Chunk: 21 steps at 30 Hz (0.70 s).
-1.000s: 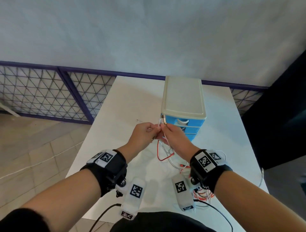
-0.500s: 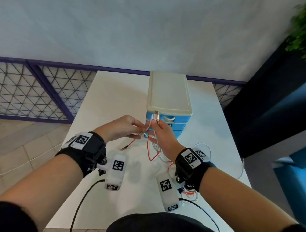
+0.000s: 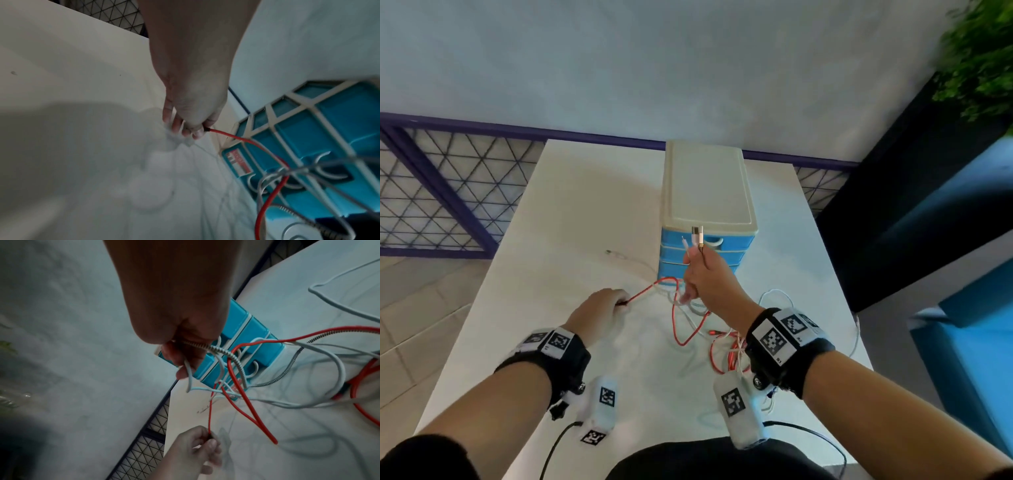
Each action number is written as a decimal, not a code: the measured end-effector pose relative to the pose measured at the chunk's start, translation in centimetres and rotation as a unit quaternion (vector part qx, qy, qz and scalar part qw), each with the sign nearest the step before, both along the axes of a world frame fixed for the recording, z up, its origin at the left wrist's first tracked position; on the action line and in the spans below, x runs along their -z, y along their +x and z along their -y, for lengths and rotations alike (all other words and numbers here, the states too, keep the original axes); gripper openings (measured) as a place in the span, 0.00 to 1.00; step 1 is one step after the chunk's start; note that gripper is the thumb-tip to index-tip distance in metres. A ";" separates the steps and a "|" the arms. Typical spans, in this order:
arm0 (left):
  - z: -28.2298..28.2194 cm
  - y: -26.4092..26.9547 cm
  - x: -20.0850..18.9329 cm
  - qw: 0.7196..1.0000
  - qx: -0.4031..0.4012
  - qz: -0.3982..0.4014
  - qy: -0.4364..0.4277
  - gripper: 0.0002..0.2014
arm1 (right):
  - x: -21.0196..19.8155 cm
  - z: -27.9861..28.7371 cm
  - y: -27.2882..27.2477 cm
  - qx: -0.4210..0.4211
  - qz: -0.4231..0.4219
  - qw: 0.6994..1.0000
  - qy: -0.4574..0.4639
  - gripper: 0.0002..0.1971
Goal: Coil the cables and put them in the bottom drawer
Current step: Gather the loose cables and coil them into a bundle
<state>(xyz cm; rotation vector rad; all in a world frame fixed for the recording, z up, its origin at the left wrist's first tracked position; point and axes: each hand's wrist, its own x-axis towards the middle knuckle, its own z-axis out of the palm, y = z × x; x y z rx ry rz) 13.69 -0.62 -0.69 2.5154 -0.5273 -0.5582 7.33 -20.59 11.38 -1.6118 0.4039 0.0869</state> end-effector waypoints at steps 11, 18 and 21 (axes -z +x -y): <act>1.1 0.0 -12.7 0.986 0.041 0.079 -0.144 0.09 | -0.5 -1.0 1.3 -0.137 0.104 0.960 -0.222 0.12; 2.8 -1.1 -14.5 0.939 -0.093 -0.052 -0.327 0.05 | 0.2 -2.0 1.4 -0.149 0.091 0.970 -0.171 0.13; 2.9 -0.6 -12.0 0.899 -0.239 -0.166 -0.329 0.13 | 0.2 -1.5 1.2 -0.101 0.055 0.991 -0.071 0.12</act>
